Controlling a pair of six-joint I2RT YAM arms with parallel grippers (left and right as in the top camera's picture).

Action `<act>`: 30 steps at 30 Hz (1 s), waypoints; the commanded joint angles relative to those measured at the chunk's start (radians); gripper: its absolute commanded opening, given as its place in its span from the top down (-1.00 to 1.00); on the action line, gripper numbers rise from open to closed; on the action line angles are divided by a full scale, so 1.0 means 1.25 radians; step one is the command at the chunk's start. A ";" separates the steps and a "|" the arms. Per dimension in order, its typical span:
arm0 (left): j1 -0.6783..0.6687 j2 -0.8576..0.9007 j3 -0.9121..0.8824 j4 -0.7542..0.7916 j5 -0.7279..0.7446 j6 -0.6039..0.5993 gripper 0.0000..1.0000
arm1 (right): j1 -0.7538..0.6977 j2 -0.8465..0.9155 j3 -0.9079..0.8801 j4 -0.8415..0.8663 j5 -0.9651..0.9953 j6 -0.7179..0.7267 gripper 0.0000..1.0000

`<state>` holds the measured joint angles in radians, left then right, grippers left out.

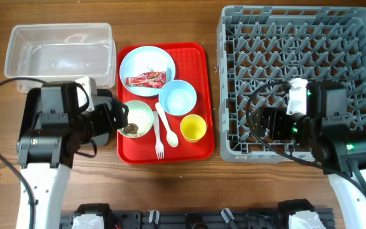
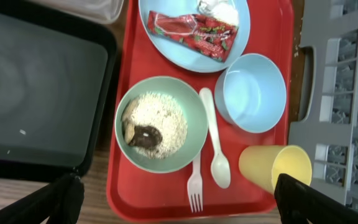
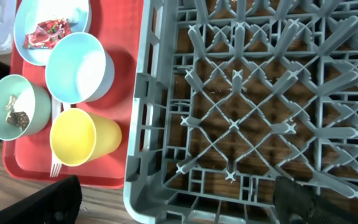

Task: Sort waste into correct bins and load items into the dishwasher rack
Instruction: 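Grasp the red snack wrapper on the plate with the left gripper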

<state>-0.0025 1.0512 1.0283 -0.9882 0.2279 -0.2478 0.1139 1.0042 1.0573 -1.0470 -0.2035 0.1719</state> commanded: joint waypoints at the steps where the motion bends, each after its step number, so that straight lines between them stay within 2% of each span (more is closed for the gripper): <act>1: -0.024 0.110 0.063 0.066 -0.008 -0.014 -0.99 | -0.002 0.000 0.010 0.015 0.024 0.009 -0.99; 3: -0.067 0.186 0.115 0.123 -0.068 -0.014 -0.99 | -0.002 0.000 0.010 0.030 0.024 0.009 -1.00; 7: -0.160 0.362 0.200 0.288 -0.170 0.133 -1.00 | -0.002 0.000 0.010 0.030 0.024 0.009 -1.00; 8: -0.170 0.403 0.201 0.341 -0.190 0.133 -0.99 | -0.002 0.000 0.010 0.029 0.024 0.009 -1.00; 9: -0.173 0.426 0.201 0.370 -0.190 0.135 -0.99 | -0.002 0.000 0.010 0.029 0.024 0.009 -1.00; 12: -0.184 0.529 0.201 0.475 -0.180 0.236 -1.00 | -0.002 0.000 0.010 0.029 0.024 0.011 -1.00; 17: -0.205 0.657 0.201 0.492 -0.174 0.445 -1.00 | -0.002 0.000 0.010 0.022 0.024 0.011 -1.00; 25: -0.204 0.771 0.201 0.496 -0.175 0.447 -0.97 | -0.002 0.000 0.010 0.010 0.024 0.010 -1.00; 27: -0.204 0.786 0.201 0.494 -0.174 0.446 -0.78 | -0.002 0.000 0.010 0.010 0.024 0.010 -1.00; 29: -0.204 0.789 0.201 0.477 -0.175 0.444 -0.22 | -0.002 0.000 0.010 0.011 0.024 0.010 -1.00; 30: -0.204 0.789 0.201 0.470 -0.175 0.444 0.25 | -0.002 0.000 0.010 0.011 0.024 0.010 -0.99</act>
<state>-0.2565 2.0121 1.2743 -0.3813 0.0238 0.2970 0.1139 1.0042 1.0573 -1.0325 -0.1856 0.1761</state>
